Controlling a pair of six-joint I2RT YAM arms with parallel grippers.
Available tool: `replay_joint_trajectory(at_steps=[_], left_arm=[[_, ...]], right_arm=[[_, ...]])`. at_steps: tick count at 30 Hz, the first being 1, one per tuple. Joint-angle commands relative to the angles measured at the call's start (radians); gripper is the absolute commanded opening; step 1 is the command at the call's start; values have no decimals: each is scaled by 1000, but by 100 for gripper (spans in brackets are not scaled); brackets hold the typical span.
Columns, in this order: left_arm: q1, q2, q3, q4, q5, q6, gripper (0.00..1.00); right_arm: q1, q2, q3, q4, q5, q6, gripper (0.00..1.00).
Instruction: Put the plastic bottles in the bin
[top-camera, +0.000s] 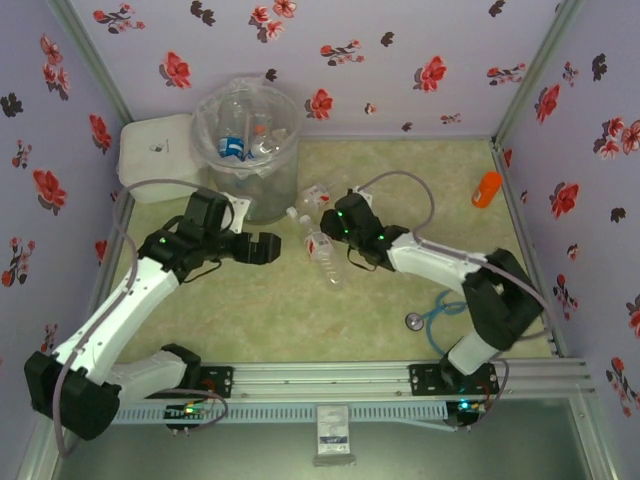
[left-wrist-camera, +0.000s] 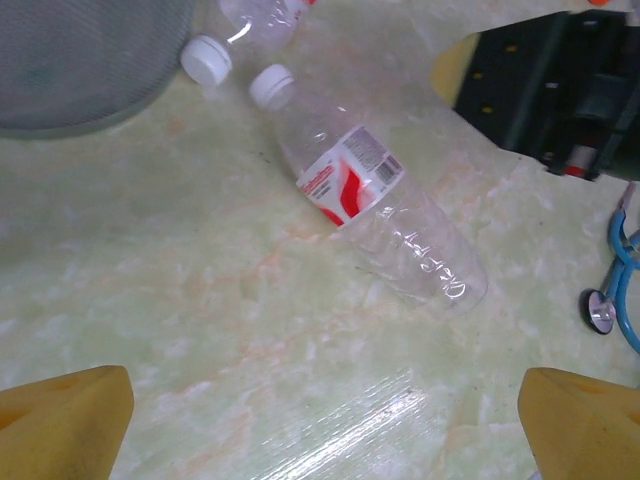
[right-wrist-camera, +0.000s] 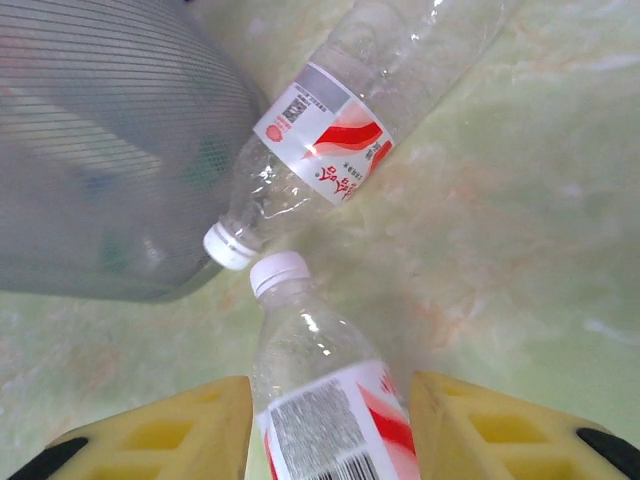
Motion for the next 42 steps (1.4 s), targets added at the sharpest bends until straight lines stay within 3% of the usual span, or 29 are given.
replay_joint_trajectory(at_steps=[1,5,7,11,13,18,22,26,34,39,42], left_arm=[[-36,48,40,50,16,-45,100],[-87,95,41,91,-14,-90,100],[-90,94,33,109,-33,-129,100],[-88,48,2,132,-81,-217,100],[-84,7,-33,164,-84,-256,100],[-59,-93,-89,185,-115,-398,99],[-71,-169,-172,264,-115,-511,99],[-72,-196,-210,270,-137,-559,99],[-113,-243,-285,354,-210,-666,98],[-117,-231,-254,347,-195,-653,100],[-117,-230,-261,376,-196,-672,100]], right_arm=[[-12,-57,-34,-52,-28,-91,48],[-8,-71,2,-260,-82,-199,59],[-8,-52,29,-336,-135,-268,71],[51,-37,68,-457,-123,-410,95],[57,-23,61,-460,-142,-450,100],[59,14,-12,-343,-226,-455,100],[61,49,-34,-313,-190,-437,98],[61,16,-87,-208,-220,-409,86],[61,-64,-128,-188,-237,-357,60],[67,-188,-196,-149,-252,-321,57],[70,-273,-305,1,-322,-262,53]])
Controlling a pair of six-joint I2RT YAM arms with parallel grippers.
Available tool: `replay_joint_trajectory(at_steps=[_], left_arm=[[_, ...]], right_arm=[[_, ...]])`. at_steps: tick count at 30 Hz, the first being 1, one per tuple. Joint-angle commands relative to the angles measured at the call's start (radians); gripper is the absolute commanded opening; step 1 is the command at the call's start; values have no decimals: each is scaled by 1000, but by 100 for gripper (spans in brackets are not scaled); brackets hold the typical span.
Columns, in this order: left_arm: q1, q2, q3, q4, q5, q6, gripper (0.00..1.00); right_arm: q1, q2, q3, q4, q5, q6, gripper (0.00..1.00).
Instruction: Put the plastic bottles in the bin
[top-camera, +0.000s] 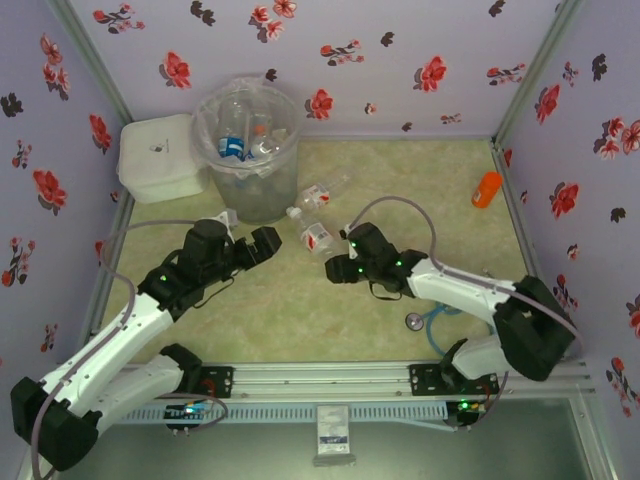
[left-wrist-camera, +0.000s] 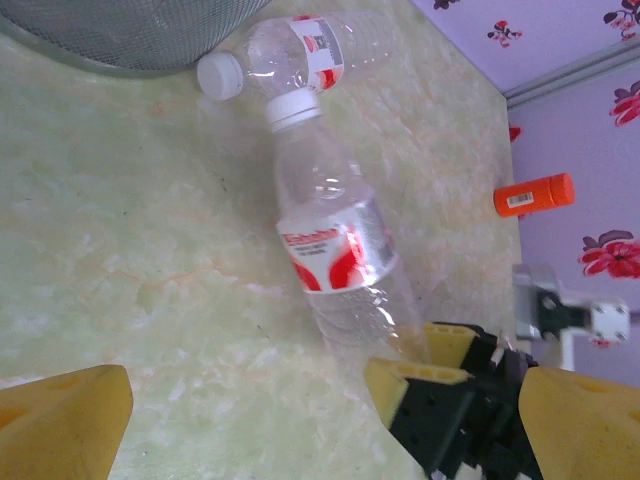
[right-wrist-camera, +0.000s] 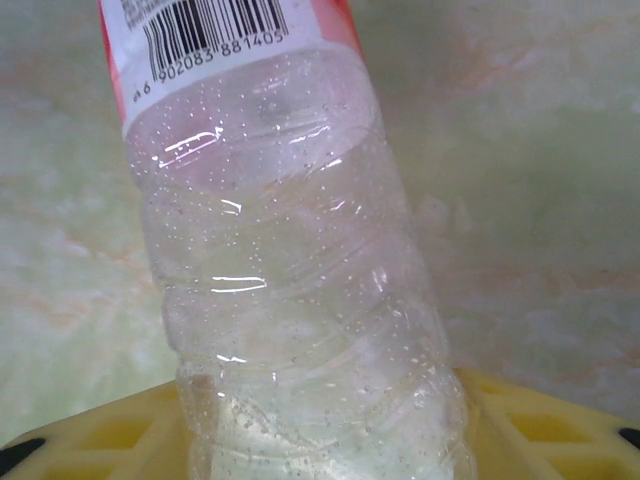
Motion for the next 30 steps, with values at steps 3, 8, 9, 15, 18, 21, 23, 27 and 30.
replay_joint_trajectory(at_steps=[3,8,9,15,18,21,23,27,30], left_arm=[[-5,13,-11,112,-4,-51,100],[-5,95,-46,239,58,-69,100],[-5,117,-52,265,72,-73,100],[-8,183,-76,361,88,-107,94],[-9,206,-68,352,90,-90,86],[-20,236,-66,362,116,-91,80],[-34,251,-64,361,115,-91,75],[-41,255,-62,347,87,-85,53],[-41,249,-44,323,77,-69,38]], right_arm=[[40,-147,-186,266,-92,89,48],[99,-241,-264,315,-100,86,37],[111,-253,-273,322,-107,87,36],[173,-300,-301,338,-106,83,31],[180,-299,-308,350,-102,77,28],[181,-281,-310,364,-102,71,27],[181,-271,-308,377,-88,71,27],[182,-241,-304,403,-81,75,28],[183,-220,-300,403,-88,80,29]])
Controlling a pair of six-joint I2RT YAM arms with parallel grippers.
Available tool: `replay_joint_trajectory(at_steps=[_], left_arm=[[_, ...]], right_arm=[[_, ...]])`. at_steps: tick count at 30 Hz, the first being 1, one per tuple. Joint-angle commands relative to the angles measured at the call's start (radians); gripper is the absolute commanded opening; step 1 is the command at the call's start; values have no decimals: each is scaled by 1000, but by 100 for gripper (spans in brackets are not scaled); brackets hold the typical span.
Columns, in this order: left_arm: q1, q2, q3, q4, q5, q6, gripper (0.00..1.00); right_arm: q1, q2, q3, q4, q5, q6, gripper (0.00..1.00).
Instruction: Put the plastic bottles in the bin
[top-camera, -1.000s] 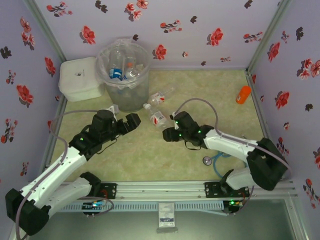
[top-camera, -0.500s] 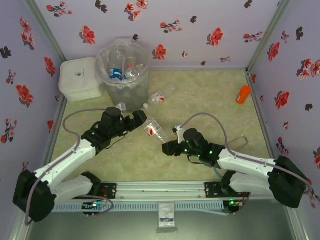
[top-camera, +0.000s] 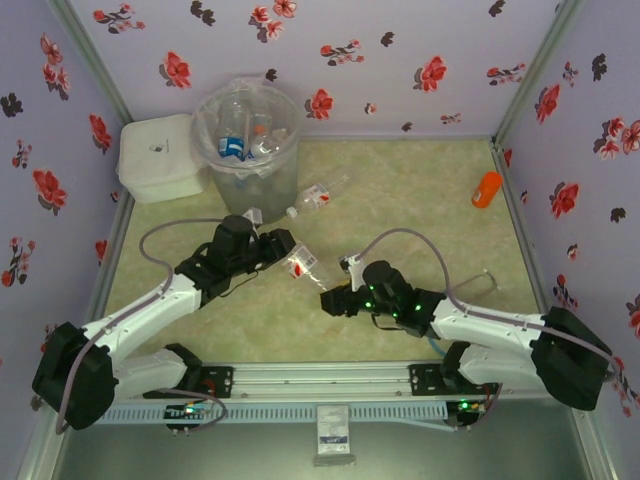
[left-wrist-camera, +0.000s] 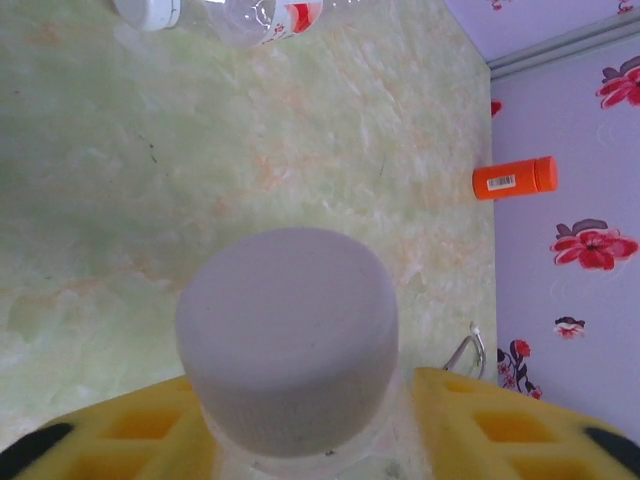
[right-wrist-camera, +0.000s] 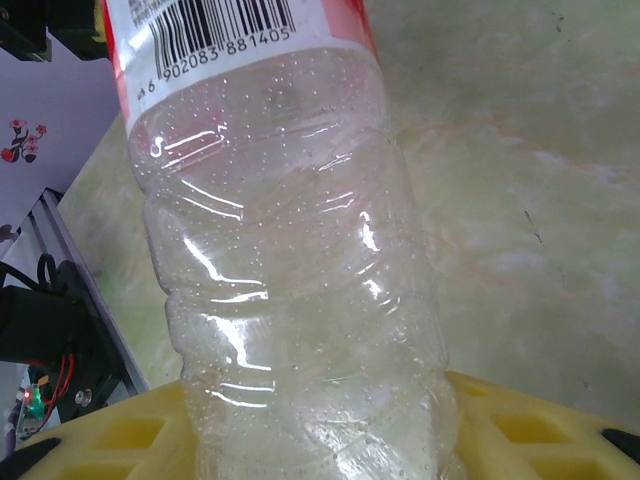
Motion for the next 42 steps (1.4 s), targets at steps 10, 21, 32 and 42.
replay_joint_trajectory(at_steps=[10,21,32,42], left_arm=[[54,-52,240,-280,-97,197,25],[300,-125,767,-422,-196,405,19],[354,163,1068,-328,-504,633,1],[355,572,1556,-630,-548,921,0]], right_arm=[[5,-47,36,-43,42,12,84],[-4,-285,2,-324,306,52,99],[-17,-408,13,-550,379,65,99],[-23,-480,-13,-597,412,85,99]])
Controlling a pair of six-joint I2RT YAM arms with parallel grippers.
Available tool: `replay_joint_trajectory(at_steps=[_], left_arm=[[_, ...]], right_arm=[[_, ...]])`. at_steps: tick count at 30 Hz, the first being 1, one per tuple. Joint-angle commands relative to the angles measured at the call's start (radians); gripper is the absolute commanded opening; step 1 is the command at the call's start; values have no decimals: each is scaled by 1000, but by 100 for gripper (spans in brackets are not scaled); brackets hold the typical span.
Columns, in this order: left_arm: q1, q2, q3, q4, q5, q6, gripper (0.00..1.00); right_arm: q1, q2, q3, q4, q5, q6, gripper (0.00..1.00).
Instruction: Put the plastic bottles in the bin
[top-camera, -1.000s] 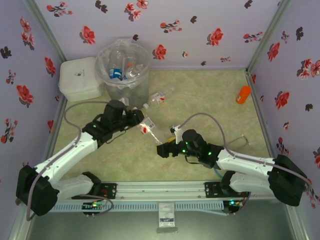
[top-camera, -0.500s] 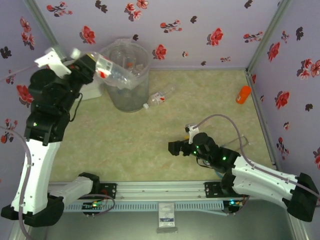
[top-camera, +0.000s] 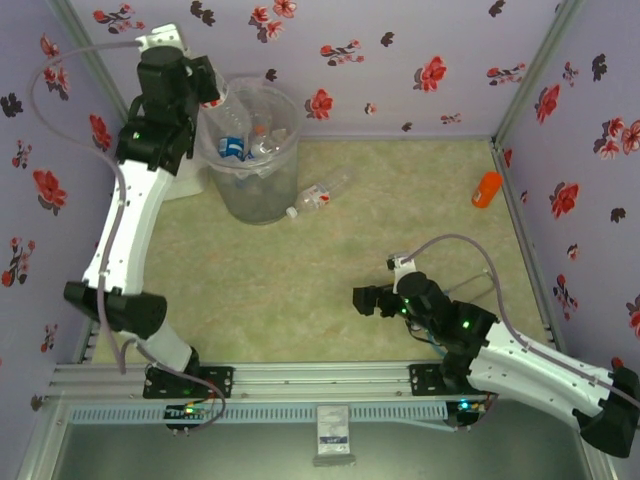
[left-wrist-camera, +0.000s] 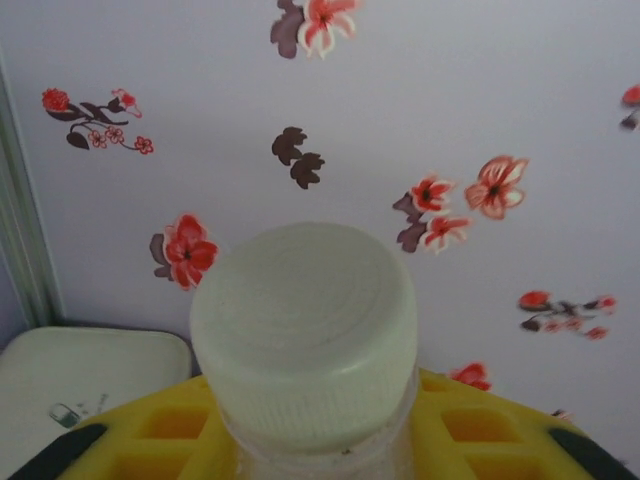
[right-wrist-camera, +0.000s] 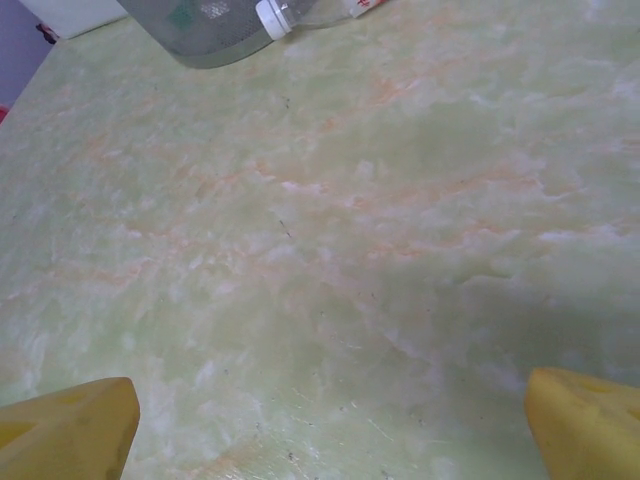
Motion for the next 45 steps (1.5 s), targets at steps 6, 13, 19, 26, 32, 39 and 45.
replay_joint_trajectory(at_steps=[6,13,19,26,32,39,45], left_arm=[[3,177,254,-332,-10,300,0],[3,285,254,-470,68,392,0],[4,341,204,-508,208,412,0],[4,338,42,-487,251,392,0],[34,281,-163,-361,368,335,0],[81,264,-139,-395,417,270,20],[82,258,47,-487,465,289,37]], right_arm=[[-16,-10,-10,-45,50,9,99],[-21,2,-7,-31,41,9,99],[-24,22,-4,-23,38,9,99],[-27,44,-1,-24,41,6,99],[-31,50,-1,-27,37,8,99],[-54,73,20,-37,48,43,99],[-67,121,55,1,32,38,99]])
